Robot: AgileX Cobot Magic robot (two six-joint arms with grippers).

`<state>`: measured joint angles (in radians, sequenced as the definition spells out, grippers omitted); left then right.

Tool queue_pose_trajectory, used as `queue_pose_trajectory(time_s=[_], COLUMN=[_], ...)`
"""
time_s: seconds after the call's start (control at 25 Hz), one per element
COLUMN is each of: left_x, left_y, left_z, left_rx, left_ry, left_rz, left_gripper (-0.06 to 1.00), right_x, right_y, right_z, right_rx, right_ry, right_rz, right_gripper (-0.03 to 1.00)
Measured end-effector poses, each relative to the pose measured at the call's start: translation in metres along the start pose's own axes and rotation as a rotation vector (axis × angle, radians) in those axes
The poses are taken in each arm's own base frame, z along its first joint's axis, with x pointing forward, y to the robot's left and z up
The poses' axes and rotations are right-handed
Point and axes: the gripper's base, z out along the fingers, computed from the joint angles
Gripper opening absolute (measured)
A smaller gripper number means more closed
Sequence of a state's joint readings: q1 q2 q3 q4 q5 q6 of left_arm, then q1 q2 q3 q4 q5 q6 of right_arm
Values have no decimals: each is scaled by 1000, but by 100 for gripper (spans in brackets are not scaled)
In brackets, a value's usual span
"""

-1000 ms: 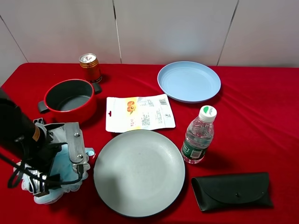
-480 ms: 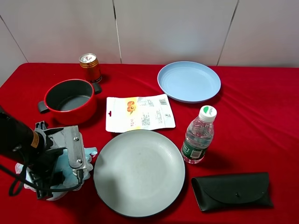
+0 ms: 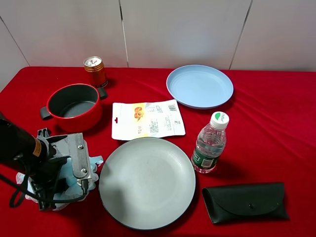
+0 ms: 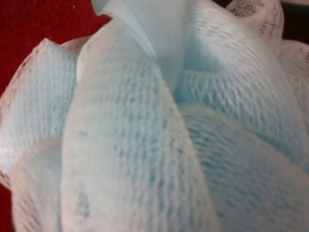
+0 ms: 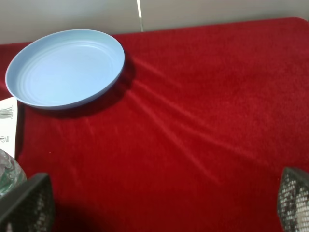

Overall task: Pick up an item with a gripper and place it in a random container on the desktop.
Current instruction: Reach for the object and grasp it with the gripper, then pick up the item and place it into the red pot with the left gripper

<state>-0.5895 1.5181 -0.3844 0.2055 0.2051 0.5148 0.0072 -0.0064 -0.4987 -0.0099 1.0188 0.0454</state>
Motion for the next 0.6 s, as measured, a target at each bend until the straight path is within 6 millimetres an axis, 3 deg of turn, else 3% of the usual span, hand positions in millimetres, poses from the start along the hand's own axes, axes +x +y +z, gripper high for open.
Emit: queue_pose_trajectory(time_s=[0.6], left_x=[-6], left_y=[8], left_z=[-5], left_rx=[16], left_ry=[51], left_rz=[-7], left_gripper=[55], right_x=[0], right_y=[0], right_z=[0], right_rx=[0], right_ry=[0], right_rz=[0], right_gripper=[69])
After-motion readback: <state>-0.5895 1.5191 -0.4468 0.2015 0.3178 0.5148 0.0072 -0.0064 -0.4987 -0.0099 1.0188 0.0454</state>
